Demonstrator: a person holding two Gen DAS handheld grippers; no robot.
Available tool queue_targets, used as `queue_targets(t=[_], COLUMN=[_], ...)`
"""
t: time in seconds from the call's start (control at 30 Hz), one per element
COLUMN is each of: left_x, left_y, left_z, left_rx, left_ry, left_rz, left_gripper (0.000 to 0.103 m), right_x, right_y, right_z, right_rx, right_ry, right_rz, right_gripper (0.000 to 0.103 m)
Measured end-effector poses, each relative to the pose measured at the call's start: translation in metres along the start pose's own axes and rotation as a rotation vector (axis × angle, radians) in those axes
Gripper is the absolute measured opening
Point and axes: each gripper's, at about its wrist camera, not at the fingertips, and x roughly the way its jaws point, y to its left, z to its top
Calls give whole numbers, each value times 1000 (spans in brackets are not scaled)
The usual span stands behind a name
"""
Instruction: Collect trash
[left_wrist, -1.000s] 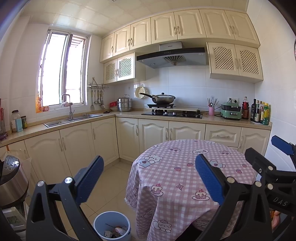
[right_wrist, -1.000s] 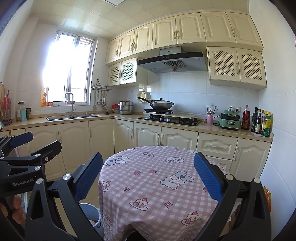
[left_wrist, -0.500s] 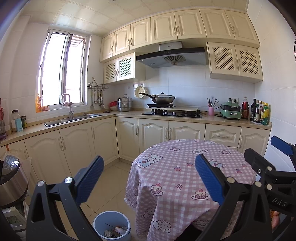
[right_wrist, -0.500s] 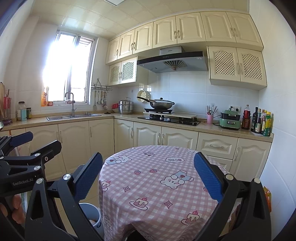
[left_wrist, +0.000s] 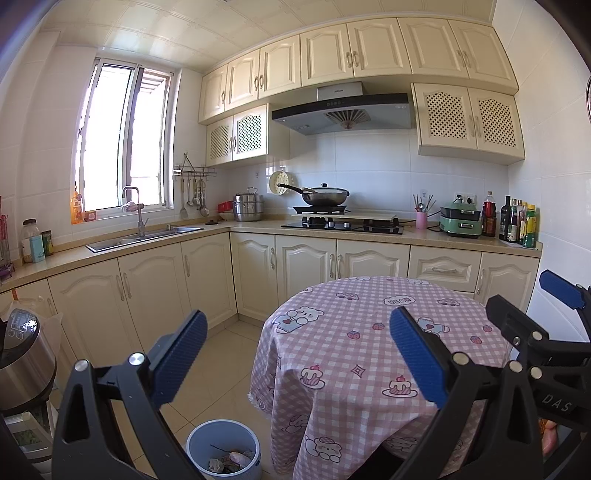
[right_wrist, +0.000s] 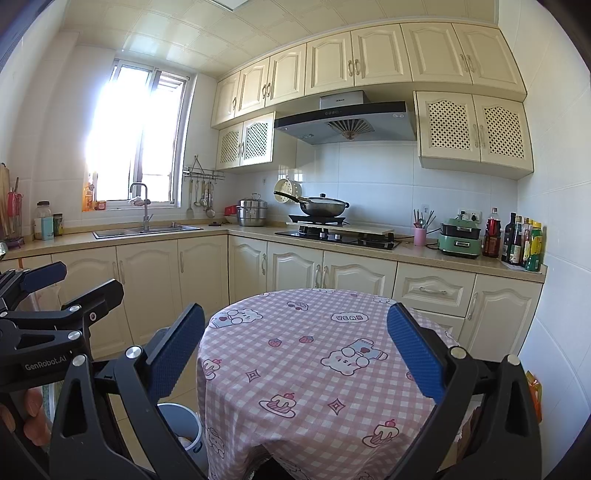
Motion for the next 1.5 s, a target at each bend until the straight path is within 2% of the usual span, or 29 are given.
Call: queue_targets(t=[1.5], left_x=[3], left_y=[5], left_z=[-3], left_rx=[1], left_ry=[10], left_rz=[3], left_gripper=[97], right_x=[9], right_y=[-6], right_z=[3], right_rx=[-8], right_ry=[5], right_rz=[25], right_gripper=[95])
